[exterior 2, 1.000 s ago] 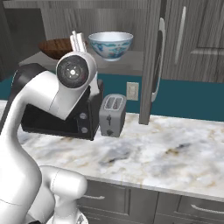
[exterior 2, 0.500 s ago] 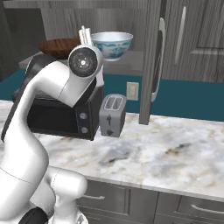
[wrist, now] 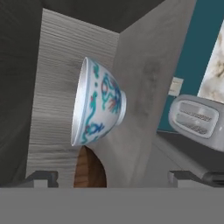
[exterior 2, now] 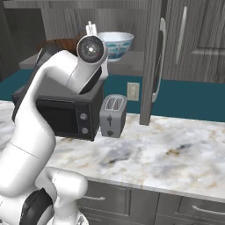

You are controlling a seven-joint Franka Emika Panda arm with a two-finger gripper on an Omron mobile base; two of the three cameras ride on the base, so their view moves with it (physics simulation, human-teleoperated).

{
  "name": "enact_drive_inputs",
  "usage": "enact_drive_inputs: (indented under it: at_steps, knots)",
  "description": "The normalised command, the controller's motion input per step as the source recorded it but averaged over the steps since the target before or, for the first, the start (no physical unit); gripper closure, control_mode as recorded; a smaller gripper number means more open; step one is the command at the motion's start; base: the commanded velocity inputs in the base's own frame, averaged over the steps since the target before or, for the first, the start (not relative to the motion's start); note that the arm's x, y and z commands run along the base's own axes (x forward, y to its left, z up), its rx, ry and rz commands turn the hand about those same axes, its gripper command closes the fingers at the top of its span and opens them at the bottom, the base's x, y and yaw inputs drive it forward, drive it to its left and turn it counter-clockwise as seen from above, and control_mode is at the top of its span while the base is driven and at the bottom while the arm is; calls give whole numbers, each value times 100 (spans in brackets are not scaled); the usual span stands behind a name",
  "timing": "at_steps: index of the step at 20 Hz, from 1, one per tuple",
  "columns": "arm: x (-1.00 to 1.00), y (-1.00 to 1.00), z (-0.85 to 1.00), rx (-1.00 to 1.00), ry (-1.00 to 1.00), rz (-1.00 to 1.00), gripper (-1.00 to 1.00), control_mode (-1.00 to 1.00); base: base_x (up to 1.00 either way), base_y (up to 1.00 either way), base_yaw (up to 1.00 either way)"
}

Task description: Pick up the bowls from the cabinet and place each bowl in front of a stool on the dining counter.

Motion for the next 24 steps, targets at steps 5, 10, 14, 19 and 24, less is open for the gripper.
enact_drive_inputs:
  at_steps: [5,10,14,19,24]
  knots:
    - [44,0,0,0,2,0,-100,-100,0,0,0]
    - [35,0,0,0,8,0,-100,-100,0,0,0]
    - [33,0,0,0,4,0,-100,-100,0,0,0]
    - [38,0,0,0,1,0,-100,-100,0,0,0]
    - [41,0,0,0,1,0,-100,-100,0,0,0]
